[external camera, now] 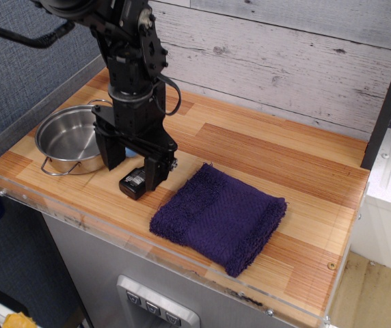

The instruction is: Put the bottle to the back of the cloth.

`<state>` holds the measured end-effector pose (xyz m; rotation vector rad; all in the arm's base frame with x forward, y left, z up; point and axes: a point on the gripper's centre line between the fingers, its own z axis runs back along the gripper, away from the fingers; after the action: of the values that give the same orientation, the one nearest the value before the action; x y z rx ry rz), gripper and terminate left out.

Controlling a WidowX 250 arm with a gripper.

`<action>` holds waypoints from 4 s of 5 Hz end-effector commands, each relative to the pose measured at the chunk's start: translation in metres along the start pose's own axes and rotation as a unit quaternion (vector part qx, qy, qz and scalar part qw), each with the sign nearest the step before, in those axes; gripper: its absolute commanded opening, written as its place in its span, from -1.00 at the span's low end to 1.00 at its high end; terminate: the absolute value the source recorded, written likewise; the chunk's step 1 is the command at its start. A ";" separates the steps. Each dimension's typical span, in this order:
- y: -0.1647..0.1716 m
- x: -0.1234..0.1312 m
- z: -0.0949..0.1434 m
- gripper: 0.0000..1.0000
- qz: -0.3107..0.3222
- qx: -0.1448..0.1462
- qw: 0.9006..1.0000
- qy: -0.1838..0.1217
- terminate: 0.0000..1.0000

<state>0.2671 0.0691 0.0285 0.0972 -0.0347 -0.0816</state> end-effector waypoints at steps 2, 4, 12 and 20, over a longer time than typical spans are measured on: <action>0.006 0.013 -0.022 1.00 0.005 0.000 1.000 0.009 -1.00; 0.005 0.013 -0.017 -1.00 0.004 0.001 1.000 0.001 -1.00; -0.089 0.100 0.094 -1.00 -0.039 -0.069 0.991 -0.109 -1.00; -0.142 0.128 0.000 1.00 -0.061 -0.065 0.993 -0.072 -1.00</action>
<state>0.3849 -0.0834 0.0080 -0.0412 -0.1399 -0.2084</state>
